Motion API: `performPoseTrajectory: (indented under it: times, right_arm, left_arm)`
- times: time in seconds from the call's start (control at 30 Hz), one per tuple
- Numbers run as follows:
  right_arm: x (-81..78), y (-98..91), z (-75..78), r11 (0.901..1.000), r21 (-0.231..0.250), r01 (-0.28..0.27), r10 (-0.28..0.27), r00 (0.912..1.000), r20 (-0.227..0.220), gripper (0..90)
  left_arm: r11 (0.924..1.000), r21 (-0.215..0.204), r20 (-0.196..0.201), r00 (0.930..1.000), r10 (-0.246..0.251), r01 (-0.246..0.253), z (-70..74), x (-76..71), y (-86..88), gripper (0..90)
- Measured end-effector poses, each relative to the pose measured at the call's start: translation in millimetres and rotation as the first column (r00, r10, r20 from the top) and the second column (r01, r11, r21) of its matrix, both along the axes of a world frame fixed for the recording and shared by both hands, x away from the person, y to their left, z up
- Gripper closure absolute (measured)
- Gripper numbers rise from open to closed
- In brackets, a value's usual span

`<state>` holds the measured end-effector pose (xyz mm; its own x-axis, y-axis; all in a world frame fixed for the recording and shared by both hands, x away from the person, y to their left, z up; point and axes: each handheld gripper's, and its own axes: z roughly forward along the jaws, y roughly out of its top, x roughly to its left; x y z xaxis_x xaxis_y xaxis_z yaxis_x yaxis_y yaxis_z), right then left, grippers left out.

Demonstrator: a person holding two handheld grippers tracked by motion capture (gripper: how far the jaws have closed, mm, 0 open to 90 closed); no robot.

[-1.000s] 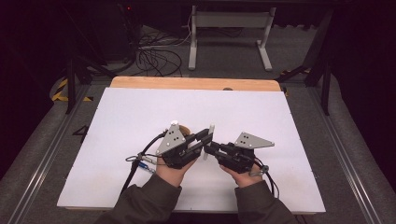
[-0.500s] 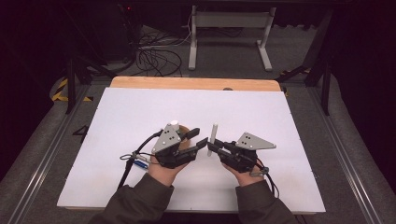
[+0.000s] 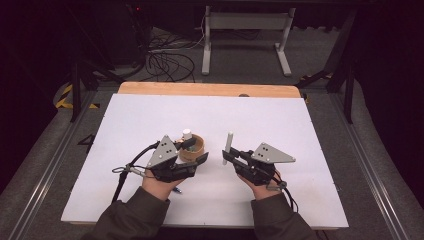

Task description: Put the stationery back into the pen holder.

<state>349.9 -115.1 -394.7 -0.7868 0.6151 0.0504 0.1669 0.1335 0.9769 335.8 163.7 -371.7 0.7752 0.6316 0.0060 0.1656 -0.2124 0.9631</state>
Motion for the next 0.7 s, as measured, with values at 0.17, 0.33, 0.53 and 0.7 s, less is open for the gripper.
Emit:
performPoseTrajectory:
  times: [0.17,0.33,0.53,0.7]
  right_arm:
    - [-1.1,3.0,0.6,1.0000,-0.002,0.003,-0.003,0.9998,0.022,78.6]
    - [-1.8,8.5,1.8,0.9998,-0.020,0.010,-0.010,0.9992,0.040,78.6]
    - [-2.6,14.0,4.0,0.9997,-0.022,0.011,-0.010,0.9980,0.063,78.6]
    - [-3.0,16.4,3.4,0.9993,-0.025,0.026,-0.024,0.9959,0.087,78.6]
  left_arm:
    - [0.9998,0.020,0.003,1.0000,-0.007,0.007,-2.4,-4.5,9.4,36.2]
    - [0.9987,0.047,0.026,0.9995,-0.020,0.018,-5.3,-8.6,20.8,34.0]
    - [0.9982,0.060,0.031,0.9995,0.000,-0.002,-9.7,-11.5,41.0,32.1]
    - [0.9982,0.053,0.028,0.9992,0.027,-0.029,-15.5,-11.6,54.7,30.1]
